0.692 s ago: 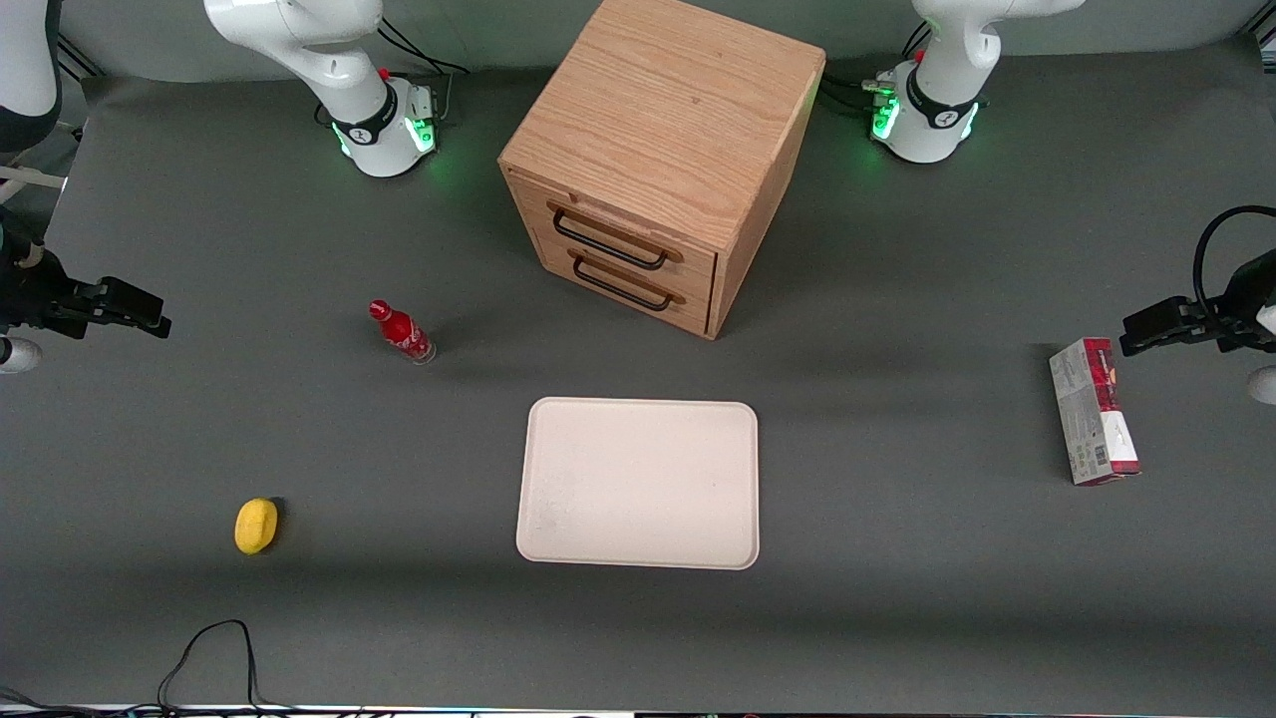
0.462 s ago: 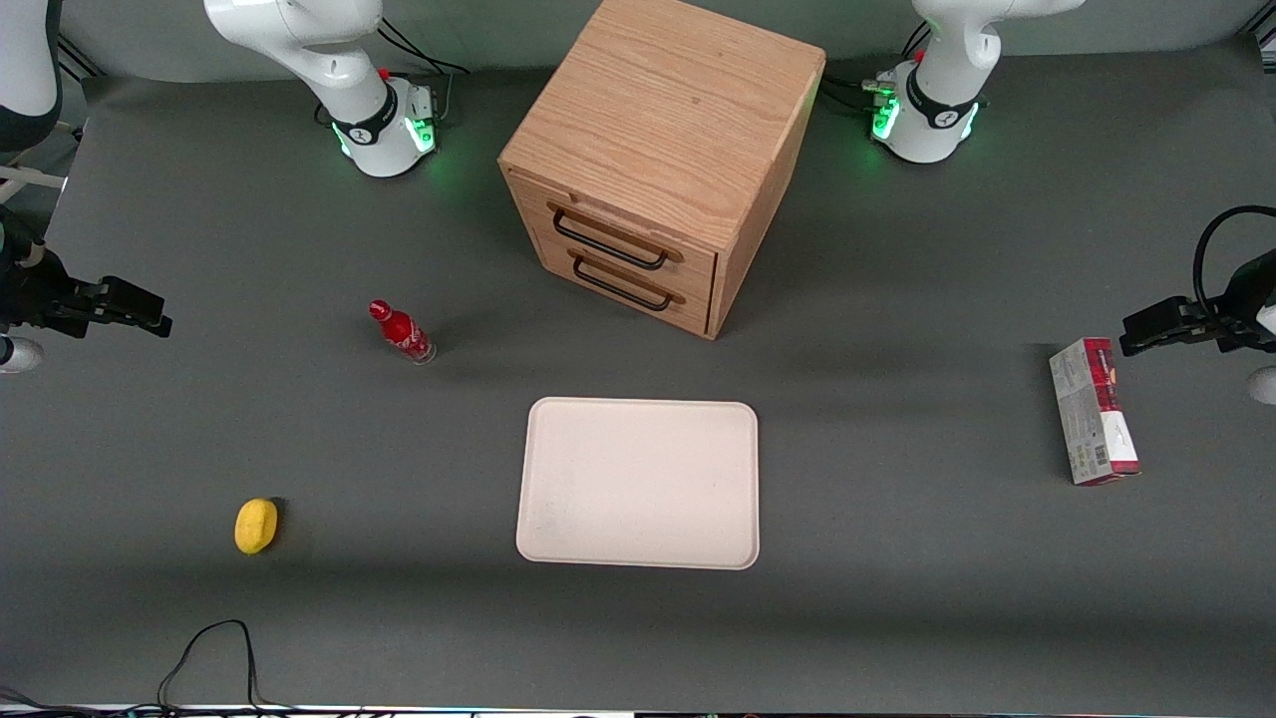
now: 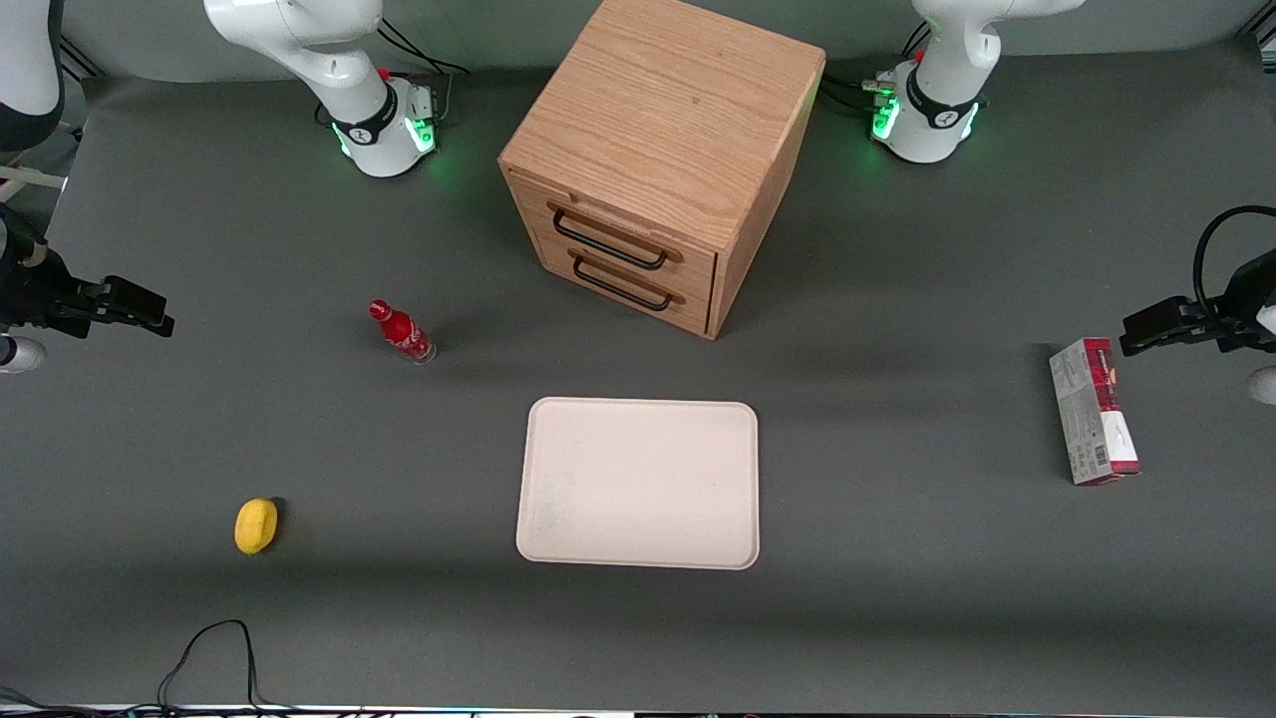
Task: Open upper drawer
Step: 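Lift the right gripper and swing it toward the wooden cabinet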
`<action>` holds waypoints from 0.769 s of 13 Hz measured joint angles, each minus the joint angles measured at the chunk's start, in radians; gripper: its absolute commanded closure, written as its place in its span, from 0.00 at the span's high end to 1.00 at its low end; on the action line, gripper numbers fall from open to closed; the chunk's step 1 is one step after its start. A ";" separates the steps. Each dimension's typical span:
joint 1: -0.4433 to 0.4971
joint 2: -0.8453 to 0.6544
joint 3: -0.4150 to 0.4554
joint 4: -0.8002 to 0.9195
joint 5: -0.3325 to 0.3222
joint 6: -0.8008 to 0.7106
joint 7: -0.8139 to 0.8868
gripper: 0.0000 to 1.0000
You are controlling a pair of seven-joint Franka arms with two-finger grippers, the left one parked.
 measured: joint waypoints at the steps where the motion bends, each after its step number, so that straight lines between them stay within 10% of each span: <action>1: 0.001 0.000 0.002 0.002 0.001 0.000 0.000 1.00; 10: 0.271 0.045 0.009 0.056 0.037 0.005 -0.001 1.00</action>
